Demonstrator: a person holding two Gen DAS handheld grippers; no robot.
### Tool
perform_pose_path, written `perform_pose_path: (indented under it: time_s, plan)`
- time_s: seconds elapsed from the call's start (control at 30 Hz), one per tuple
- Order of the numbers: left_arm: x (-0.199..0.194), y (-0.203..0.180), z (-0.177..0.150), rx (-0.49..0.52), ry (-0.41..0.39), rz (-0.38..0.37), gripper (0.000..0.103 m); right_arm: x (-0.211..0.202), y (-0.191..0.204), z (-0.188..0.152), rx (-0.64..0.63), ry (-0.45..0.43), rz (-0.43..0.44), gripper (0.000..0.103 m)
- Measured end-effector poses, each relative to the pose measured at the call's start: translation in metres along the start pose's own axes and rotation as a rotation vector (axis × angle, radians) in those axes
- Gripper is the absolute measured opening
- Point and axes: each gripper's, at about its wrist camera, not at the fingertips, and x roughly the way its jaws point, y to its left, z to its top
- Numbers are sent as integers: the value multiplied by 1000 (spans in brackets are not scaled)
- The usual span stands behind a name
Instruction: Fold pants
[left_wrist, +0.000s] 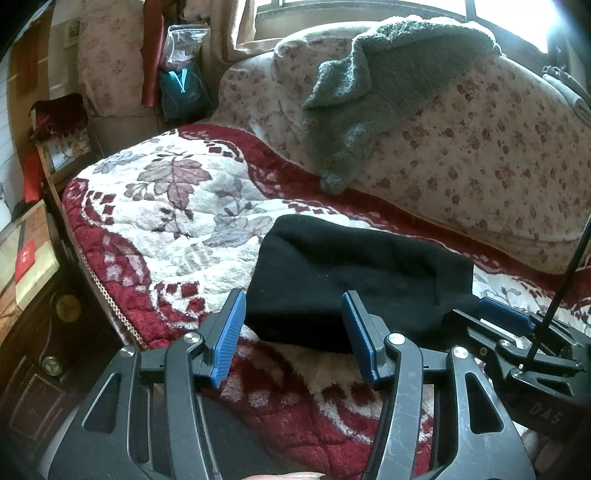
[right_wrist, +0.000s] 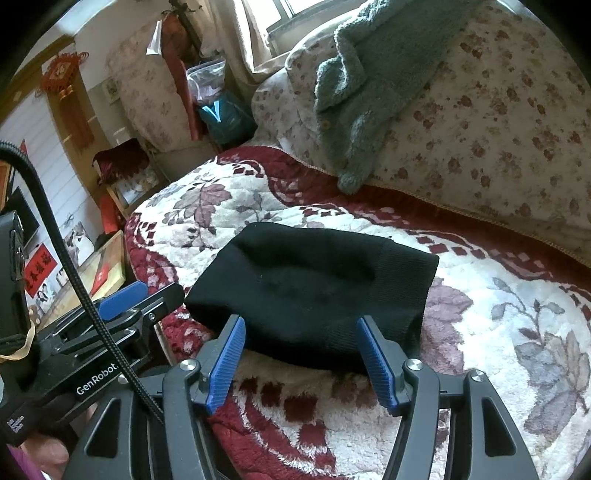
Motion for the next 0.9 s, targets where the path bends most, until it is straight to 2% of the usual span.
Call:
perform_pose_path:
  time_s: [0.9]
  plan:
    - [4, 2, 1, 3, -4, 4, 54, 9, -2, 5, -16, 16, 7, 61]
